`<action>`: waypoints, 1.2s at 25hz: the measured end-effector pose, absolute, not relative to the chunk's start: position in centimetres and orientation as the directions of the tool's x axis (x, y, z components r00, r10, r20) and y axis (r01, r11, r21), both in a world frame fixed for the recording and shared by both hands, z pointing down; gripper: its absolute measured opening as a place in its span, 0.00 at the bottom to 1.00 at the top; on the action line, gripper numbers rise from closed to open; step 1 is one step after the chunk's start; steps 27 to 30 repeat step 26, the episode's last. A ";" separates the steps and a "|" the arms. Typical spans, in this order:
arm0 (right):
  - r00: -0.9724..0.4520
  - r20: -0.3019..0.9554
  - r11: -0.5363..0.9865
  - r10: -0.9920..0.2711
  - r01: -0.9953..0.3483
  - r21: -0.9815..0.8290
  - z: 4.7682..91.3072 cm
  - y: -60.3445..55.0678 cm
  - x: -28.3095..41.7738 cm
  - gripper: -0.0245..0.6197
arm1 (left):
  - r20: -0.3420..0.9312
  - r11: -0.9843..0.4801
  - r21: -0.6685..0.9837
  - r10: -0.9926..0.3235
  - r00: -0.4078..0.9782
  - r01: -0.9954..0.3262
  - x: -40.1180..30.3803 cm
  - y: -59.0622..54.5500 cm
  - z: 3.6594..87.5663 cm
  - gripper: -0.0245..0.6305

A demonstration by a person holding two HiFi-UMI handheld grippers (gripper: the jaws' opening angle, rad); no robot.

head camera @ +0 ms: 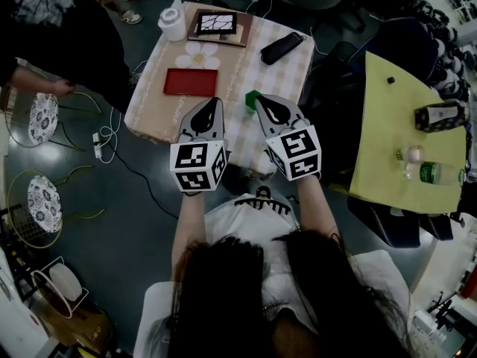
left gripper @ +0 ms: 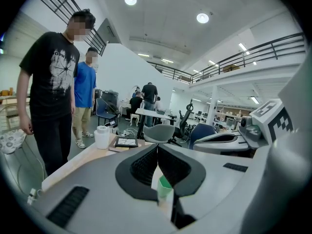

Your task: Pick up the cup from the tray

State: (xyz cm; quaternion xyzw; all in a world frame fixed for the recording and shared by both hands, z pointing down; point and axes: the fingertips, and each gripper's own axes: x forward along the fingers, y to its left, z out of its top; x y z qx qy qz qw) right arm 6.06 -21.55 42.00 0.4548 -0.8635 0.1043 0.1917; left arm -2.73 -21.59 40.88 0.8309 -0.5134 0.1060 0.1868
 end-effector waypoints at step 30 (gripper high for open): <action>-0.524 0.434 0.564 -0.733 -0.825 -0.044 41.9 -22.4 5.9 0.05 | 0.366 -0.388 0.207 -0.821 0.439 -0.898 -2.5 -22.0 40.8 0.05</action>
